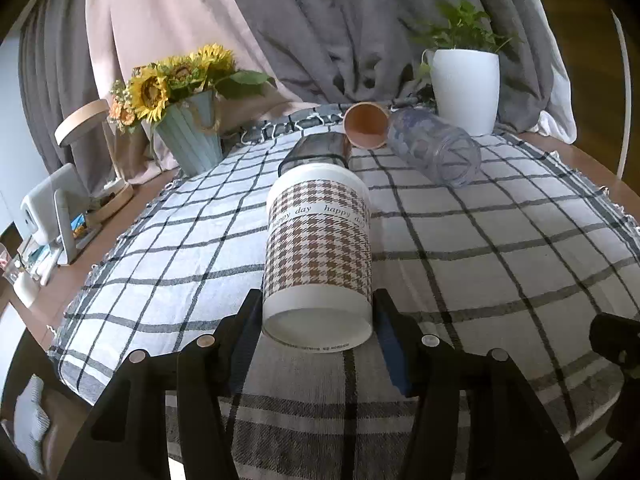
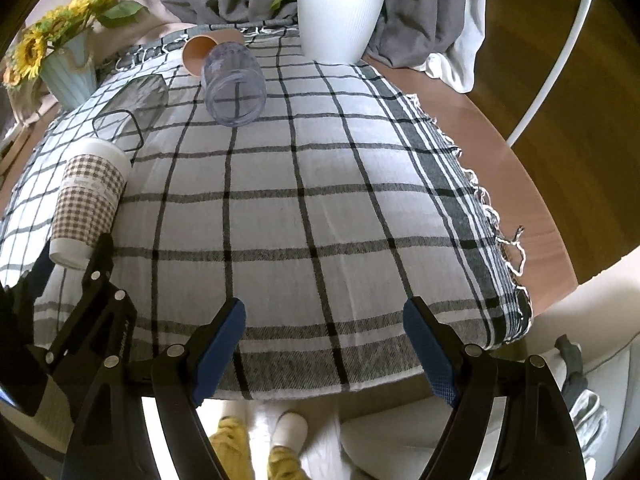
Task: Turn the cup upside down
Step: 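Rotate the cup rim-down with the left tool and lower it onto the cloth, then open the left tool to release the upside-down cup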
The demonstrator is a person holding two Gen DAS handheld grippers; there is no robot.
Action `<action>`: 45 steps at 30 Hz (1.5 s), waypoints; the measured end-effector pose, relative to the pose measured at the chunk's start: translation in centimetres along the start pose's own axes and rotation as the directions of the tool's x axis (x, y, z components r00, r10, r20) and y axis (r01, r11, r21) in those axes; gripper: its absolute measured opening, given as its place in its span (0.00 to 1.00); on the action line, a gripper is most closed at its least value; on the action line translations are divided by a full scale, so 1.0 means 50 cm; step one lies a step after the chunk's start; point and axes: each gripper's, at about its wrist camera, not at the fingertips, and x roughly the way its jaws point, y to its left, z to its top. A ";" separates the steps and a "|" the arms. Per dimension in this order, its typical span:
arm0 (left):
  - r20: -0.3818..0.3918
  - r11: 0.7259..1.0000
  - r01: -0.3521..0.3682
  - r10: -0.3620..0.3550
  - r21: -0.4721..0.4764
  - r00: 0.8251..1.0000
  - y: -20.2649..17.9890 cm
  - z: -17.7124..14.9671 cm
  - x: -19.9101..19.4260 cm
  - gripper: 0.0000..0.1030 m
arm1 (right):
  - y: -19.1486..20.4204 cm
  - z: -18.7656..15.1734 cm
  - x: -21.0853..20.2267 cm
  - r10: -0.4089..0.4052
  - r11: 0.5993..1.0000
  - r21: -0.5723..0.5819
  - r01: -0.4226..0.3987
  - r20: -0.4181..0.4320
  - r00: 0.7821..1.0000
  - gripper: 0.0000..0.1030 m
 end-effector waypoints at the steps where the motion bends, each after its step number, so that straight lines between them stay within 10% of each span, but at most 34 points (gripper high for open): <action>1: 0.004 1.000 0.001 -0.001 0.002 1.000 0.002 0.002 -0.005 0.52 | 0.000 0.000 -0.002 0.001 1.000 -0.001 -0.001 0.001 1.000 0.79; 20: 0.057 0.999 0.043 -0.043 0.002 0.997 0.032 0.082 -0.022 0.52 | 0.004 0.043 -0.037 0.035 0.999 0.038 -0.037 0.056 0.998 0.79; 45: -0.123 0.981 0.148 -0.163 -0.124 0.979 0.100 0.143 0.080 0.56 | 0.046 0.113 -0.017 0.088 0.991 0.094 -0.092 0.051 0.995 0.79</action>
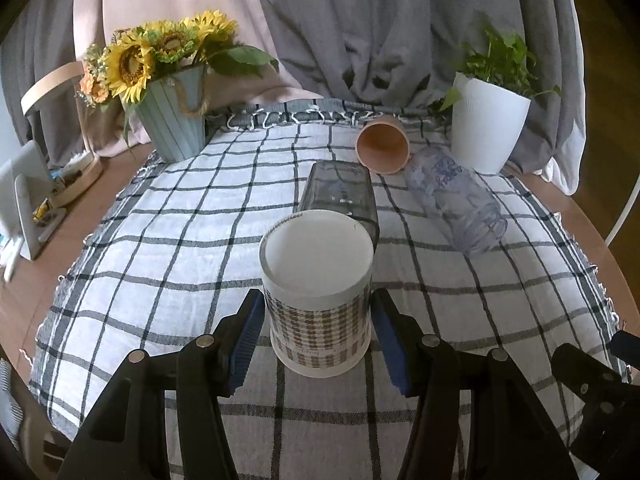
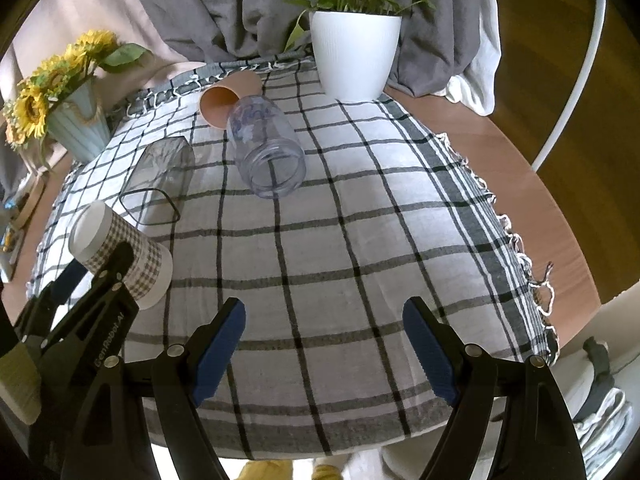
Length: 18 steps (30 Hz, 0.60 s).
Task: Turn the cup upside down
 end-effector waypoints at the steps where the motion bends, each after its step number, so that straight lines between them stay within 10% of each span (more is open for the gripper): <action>1: -0.007 1.000 -0.001 0.001 0.003 1.000 0.000 0.000 0.000 0.59 | -0.001 0.000 -0.001 0.000 1.000 0.002 0.000 0.001 1.000 0.79; 3: -0.014 1.000 -0.002 0.002 0.001 1.000 0.003 0.001 -0.004 0.74 | -0.002 -0.001 -0.002 0.002 1.000 0.006 -0.002 0.002 1.000 0.79; 18: -0.010 0.996 -0.088 0.089 0.014 0.996 0.022 0.012 -0.184 1.00 | -0.018 -0.021 -0.122 0.097 0.995 -0.012 -0.096 0.086 0.992 0.87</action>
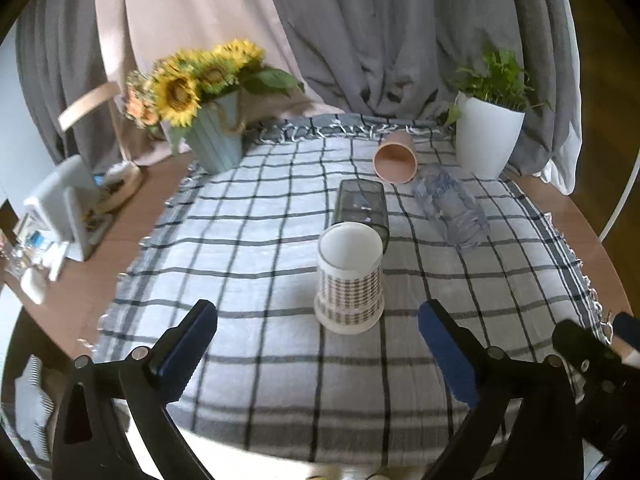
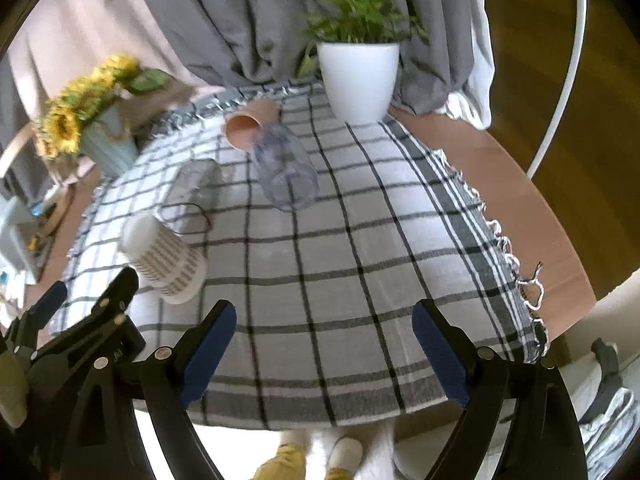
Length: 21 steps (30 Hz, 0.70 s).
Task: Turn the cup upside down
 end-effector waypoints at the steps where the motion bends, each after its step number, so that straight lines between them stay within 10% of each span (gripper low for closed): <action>1: -0.002 1.000 -0.003 0.003 0.000 1.000 0.003 0.001 -0.014 1.00 | 0.001 0.000 -0.016 0.012 1.000 -0.006 -0.012 0.015 1.000 0.87; 21: 0.057 0.995 -0.056 0.060 -0.080 0.997 0.070 0.003 -0.212 1.00 | 0.027 -0.003 -0.208 0.153 0.986 -0.091 -0.138 0.176 0.972 0.87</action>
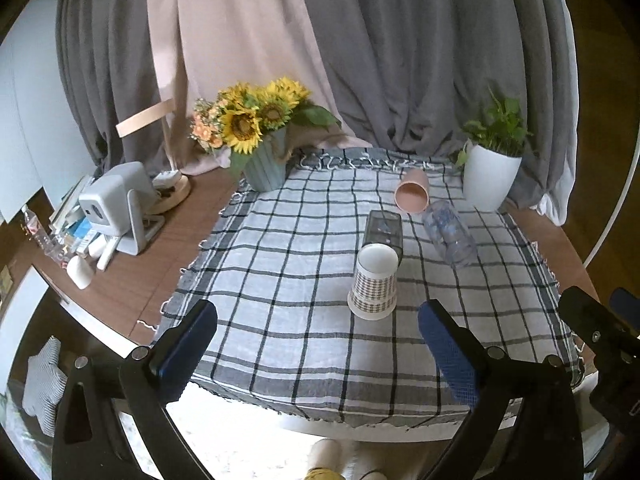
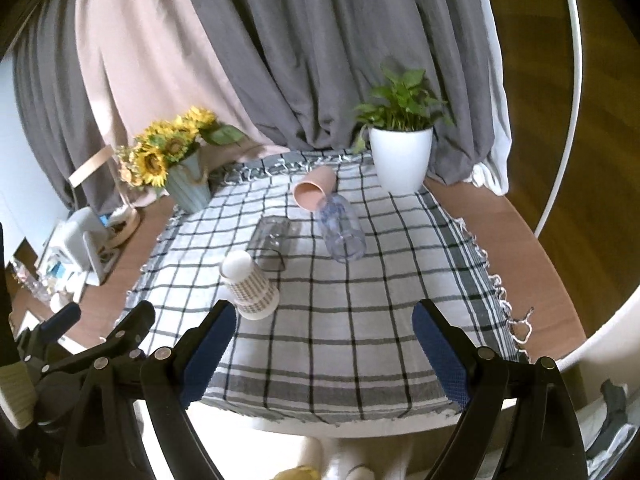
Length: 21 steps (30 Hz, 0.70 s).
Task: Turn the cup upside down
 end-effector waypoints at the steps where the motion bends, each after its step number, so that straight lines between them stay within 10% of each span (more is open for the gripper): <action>1: 0.002 1.000 -0.002 0.002 -0.003 1.000 0.002 0.001 -0.003 1.00 | 0.003 0.002 -0.006 0.005 1.000 -0.004 -0.005 0.007 1.000 0.87; 21: 0.018 1.000 -0.007 0.008 -0.027 1.000 0.024 0.013 -0.022 1.00 | 0.024 0.010 -0.023 0.024 1.000 -0.020 -0.024 0.020 1.000 0.87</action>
